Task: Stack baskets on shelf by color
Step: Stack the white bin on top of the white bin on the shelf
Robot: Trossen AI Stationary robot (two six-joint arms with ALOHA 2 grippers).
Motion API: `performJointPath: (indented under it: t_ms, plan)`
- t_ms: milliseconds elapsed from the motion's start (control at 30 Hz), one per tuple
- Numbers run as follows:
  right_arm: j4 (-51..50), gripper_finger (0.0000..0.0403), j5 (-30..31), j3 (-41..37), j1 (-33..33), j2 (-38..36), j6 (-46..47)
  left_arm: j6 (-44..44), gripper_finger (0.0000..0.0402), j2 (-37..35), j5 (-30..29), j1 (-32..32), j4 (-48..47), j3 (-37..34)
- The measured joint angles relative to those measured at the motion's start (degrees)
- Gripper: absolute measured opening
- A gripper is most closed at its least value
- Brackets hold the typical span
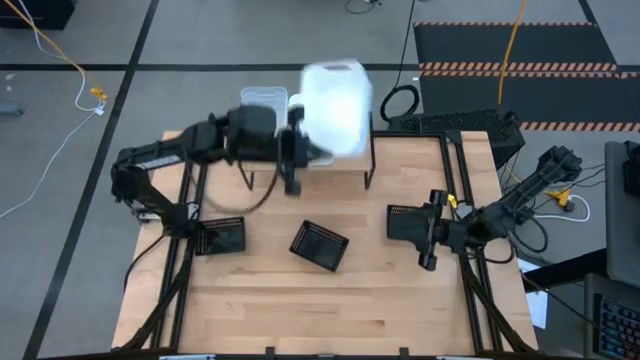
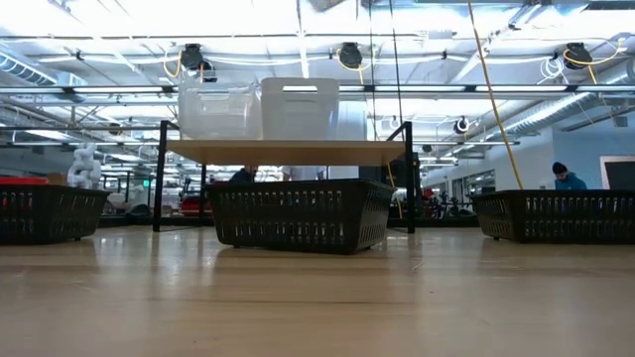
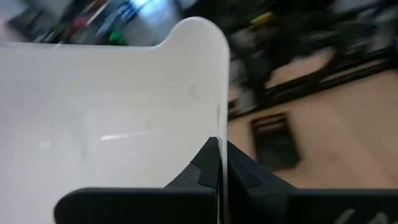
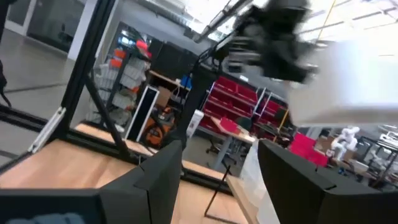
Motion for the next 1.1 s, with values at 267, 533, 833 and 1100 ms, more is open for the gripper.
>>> performJointPath:
  t_ms: [267, 533, 833, 1100]
  plan:
    - [-2.1, 0.0205, 0.2, 0.0, -0.4, 0.0, 1.6, -0.4, 0.0002, 0.2, 0.0, 12.3, -4.8, -1.7]
    - [-2.0, 0.0205, 0.1, 0.0, -1.6, 0.0, 2.6, 0.6, 0.0002, 3.7, 4.3, 17.0, -6.4, -2.2]
    - [-7.2, 0.0205, 1.5, -0.1, -2.3, 0.0, 6.2, 1.5, 0.0002, 7.8, 5.0, 17.6, -10.7, -2.2]
    - [-9.0, 0.0205, 1.5, -0.1, -2.3, 0.0, 9.1, 1.2, 0.0003, 7.9, 5.1, 17.6, -15.4, -2.2]
